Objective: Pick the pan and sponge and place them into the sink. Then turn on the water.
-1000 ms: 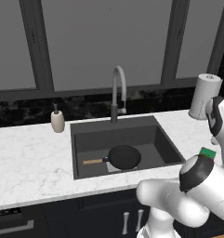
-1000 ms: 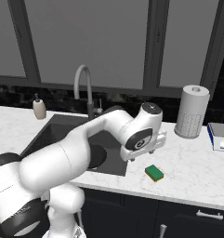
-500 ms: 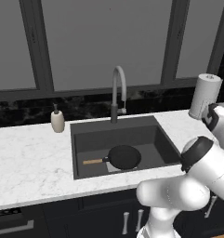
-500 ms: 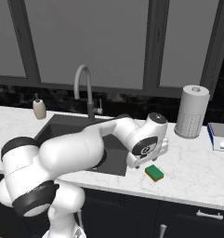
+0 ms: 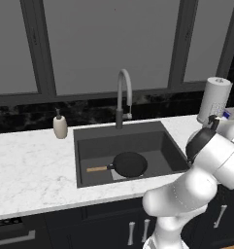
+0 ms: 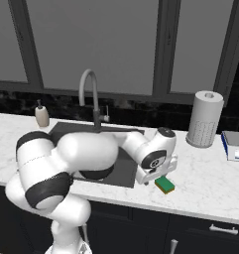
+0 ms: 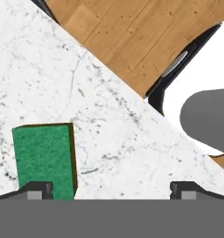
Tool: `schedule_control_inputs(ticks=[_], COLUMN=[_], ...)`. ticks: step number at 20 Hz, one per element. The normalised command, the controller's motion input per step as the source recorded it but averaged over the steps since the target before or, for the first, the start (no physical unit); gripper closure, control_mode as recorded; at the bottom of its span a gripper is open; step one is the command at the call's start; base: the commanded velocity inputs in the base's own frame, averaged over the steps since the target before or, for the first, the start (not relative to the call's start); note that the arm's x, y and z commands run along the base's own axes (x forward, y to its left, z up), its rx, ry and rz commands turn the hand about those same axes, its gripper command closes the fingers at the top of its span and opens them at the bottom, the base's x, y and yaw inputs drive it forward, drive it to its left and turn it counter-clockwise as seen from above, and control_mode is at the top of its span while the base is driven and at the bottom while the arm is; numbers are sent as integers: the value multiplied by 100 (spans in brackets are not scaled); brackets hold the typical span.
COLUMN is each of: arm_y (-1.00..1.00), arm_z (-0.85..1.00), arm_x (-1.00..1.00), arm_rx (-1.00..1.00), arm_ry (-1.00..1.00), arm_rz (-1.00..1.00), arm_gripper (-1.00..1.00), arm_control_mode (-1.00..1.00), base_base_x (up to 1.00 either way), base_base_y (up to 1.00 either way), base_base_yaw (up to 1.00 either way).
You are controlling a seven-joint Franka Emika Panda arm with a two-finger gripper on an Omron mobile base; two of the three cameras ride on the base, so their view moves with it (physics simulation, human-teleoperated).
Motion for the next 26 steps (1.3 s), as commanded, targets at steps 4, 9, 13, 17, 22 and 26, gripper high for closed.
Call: schedule_control_inputs(ticks=[4,9,13,17,22,26], arm_y=[-19,-25,-20,-11,-4,0], arm_z=[-31,-19,-10,-11,-44,-60], arm_x=[23,27,26,14,0,0], arm_rx=[0,0,0,0,0,0], arm_ry=[0,0,0,0,4,10], arm_rz=[0,0,0,0,0,0], arm_gripper=[-100,-100,-100,-100,-100,-100], arm_control_mode=[-100,-100,-100,-100,-100,-100], base_base_x=[0,0,0,0,0,0], base_base_y=[0,0,0,0,0,0], base_base_yaw=[0,0,0,0,0,0])
